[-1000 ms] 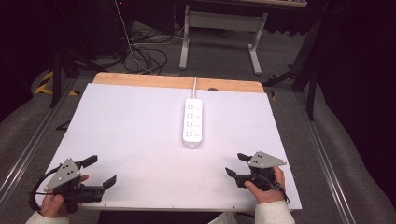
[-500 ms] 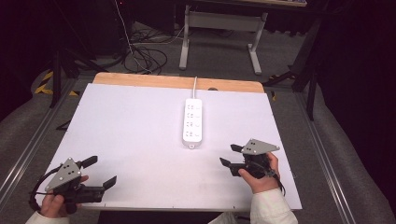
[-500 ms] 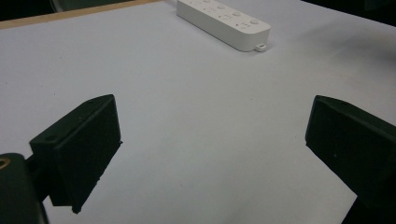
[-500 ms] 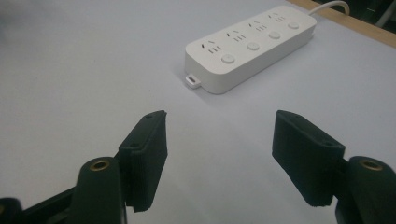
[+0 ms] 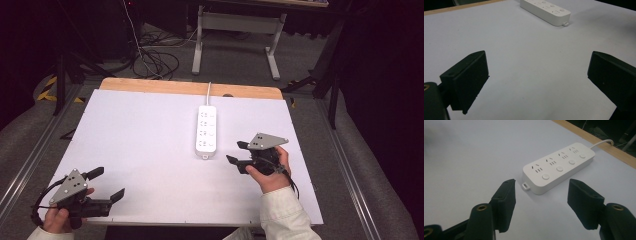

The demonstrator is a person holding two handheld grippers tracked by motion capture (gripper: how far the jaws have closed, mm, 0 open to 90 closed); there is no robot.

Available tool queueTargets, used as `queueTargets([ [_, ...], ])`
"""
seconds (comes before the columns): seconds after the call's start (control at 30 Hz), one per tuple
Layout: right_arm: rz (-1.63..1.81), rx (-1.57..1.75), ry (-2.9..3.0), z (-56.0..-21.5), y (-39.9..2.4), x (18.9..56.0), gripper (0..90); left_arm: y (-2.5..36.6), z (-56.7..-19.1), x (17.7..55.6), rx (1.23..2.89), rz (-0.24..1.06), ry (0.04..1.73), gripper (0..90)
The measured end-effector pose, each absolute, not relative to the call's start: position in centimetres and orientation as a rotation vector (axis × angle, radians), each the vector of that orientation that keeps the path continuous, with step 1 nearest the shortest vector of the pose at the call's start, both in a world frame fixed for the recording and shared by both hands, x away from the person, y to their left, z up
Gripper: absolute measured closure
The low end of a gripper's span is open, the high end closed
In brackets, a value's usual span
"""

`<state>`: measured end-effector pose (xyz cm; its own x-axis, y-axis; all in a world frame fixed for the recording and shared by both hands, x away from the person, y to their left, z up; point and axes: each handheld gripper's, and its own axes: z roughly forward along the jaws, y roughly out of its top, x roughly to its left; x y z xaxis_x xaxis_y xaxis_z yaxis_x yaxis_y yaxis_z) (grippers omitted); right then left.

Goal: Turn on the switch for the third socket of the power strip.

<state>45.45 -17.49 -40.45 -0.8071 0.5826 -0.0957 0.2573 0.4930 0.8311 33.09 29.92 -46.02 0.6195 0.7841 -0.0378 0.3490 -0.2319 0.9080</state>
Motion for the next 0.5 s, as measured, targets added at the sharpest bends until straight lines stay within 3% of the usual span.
queueTargets([
  [0.5,1.217,0.718,2.395,-39.1,-15.1,48.6,42.8,30.0,-46.0,33.1,1.838,0.547,0.911,3.9],
])
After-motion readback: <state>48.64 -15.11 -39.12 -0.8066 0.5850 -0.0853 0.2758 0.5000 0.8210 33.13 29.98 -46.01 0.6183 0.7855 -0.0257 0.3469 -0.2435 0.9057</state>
